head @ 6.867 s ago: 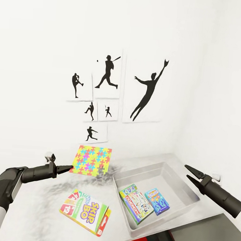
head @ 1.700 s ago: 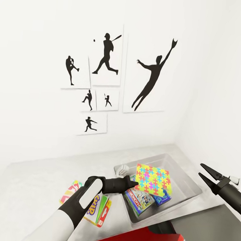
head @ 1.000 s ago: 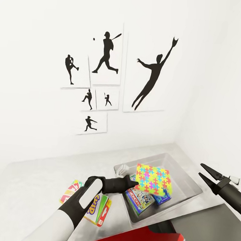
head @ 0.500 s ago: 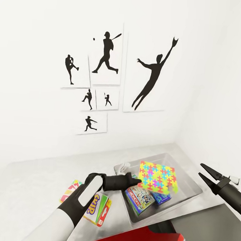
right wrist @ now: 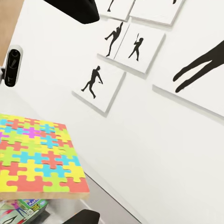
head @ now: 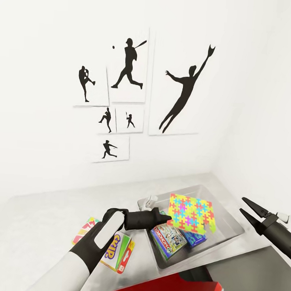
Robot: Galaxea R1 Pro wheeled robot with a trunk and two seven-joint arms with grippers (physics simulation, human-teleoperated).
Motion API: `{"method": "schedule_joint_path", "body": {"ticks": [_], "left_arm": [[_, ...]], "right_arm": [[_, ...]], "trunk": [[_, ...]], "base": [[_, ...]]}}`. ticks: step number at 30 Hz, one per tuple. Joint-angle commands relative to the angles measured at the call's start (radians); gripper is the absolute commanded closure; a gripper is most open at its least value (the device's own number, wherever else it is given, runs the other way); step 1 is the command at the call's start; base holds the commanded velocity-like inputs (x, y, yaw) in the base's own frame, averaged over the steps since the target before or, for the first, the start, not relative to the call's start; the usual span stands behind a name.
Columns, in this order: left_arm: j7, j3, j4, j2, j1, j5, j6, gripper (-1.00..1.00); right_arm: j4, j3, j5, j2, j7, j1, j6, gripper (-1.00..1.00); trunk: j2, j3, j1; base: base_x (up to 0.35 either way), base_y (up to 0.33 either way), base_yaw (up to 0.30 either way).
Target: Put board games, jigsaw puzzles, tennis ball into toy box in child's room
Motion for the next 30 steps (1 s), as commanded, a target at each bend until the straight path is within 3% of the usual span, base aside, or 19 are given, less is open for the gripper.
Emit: {"method": "schedule_joint_path", "body": {"ticks": [1,2,15,21,26,30], "left_arm": [[-0.003,0.001,0.000,0.000,-0.001,-0.002,0.003,1.00],[-0.003,0.001,0.000,0.000,-0.001,-0.002,0.004,-1.00],[-0.004,-0.001,-0.089,0.000,0.000,-0.001,0.028,-1.00],[-0.007,-0.019,-0.131,0.000,0.000,-0.001,0.043,-1.00],[-0.010,-0.023,-0.241,0.000,0.005,-0.002,0.091,-1.00],[-0.013,-0.019,-0.398,0.000,0.012,-0.004,0.176,-1.00]], "right_arm": [[0.000,-0.002,0.005,0.000,0.006,-0.001,0.005,-1.00],[0.000,-0.002,0.005,0.000,0.006,-0.001,0.005,-1.00],[0.000,-0.002,0.005,0.000,0.006,-0.001,0.005,-1.00],[0.001,-0.002,0.006,0.000,0.006,-0.001,0.005,-1.00],[0.000,-0.002,0.005,0.000,0.006,-0.001,0.005,-1.00],[0.000,-0.002,0.005,0.000,0.006,-0.001,0.005,-1.00]], "trunk": [[-0.002,-0.002,0.001],[-0.002,-0.002,0.001],[-0.002,-0.002,0.001],[-0.002,-0.002,0.001],[-0.002,-0.002,0.001],[-0.002,-0.002,0.001]], "base": [[0.000,0.000,0.000],[0.000,0.000,0.000],[0.000,0.000,0.000],[0.000,0.000,0.000],[0.000,0.000,0.000],[0.000,0.000,0.000]]}}
